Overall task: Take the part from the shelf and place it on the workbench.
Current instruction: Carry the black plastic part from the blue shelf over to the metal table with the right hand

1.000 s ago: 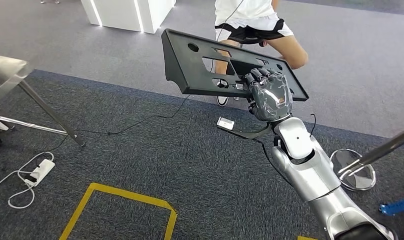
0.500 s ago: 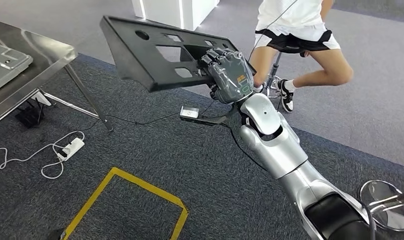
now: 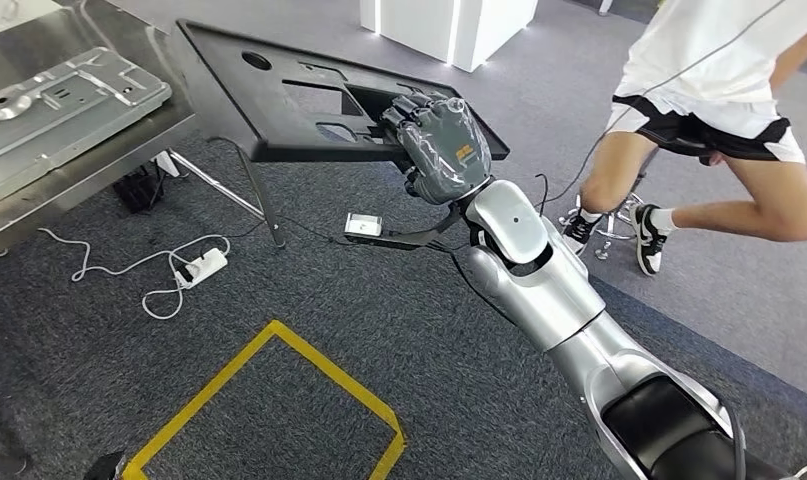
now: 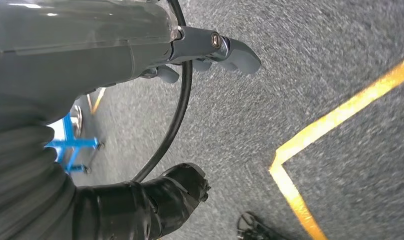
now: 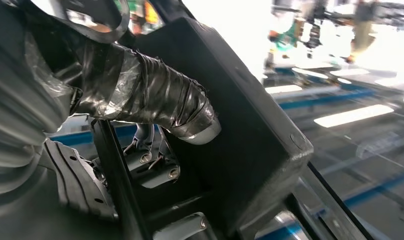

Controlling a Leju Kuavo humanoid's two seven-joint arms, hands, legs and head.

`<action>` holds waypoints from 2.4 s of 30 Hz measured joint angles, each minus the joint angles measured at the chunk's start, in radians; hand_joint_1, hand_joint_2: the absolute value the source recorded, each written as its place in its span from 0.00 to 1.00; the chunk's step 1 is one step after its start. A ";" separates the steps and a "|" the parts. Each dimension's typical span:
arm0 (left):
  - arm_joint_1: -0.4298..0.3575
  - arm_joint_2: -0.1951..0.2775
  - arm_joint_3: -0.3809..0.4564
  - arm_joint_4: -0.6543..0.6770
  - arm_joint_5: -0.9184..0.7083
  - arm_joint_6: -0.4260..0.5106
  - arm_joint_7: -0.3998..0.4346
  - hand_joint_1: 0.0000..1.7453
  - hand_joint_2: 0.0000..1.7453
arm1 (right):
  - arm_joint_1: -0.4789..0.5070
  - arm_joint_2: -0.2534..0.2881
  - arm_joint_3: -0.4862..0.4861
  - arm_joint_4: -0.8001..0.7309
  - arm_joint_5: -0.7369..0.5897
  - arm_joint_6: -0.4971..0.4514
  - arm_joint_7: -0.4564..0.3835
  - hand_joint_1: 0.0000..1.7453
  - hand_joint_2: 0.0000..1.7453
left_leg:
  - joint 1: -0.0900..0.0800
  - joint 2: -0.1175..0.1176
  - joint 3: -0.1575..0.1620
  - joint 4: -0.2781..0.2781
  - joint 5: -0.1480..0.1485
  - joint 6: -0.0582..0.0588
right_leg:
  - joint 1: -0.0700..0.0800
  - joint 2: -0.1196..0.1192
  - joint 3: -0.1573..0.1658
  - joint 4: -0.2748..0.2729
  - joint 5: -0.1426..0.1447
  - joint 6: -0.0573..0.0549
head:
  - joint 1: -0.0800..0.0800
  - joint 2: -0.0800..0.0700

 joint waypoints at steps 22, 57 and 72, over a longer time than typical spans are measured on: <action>0.004 0.025 -0.014 0.000 0.042 -0.002 0.010 0.00 1.00 | -0.041 0.015 0.016 0.012 -0.006 0.010 -0.012 1.00 1.00 | 0.005 0.125 -0.077 0.002 0.057 -0.013 | -0.005 -0.125 0.154 -0.049 -0.151 0.027 | -0.012 0.000; 0.030 0.039 -0.099 -0.013 0.127 -0.034 -0.035 0.00 1.00 | -0.123 0.022 0.038 0.078 0.061 0.087 0.045 1.00 1.00 | 0.018 0.107 -0.075 0.009 0.054 -0.030 | -0.017 -0.060 0.007 0.195 -0.231 0.023 | -0.032 0.000; 0.034 0.033 -0.140 -0.025 0.159 -0.035 -0.039 0.00 1.00 | -0.137 0.016 0.043 0.094 0.085 0.101 0.081 1.00 1.00 | 0.017 0.099 -0.154 0.222 -0.061 -0.072 | 0.012 -0.056 0.115 -0.134 -0.027 -0.057 | -0.029 0.000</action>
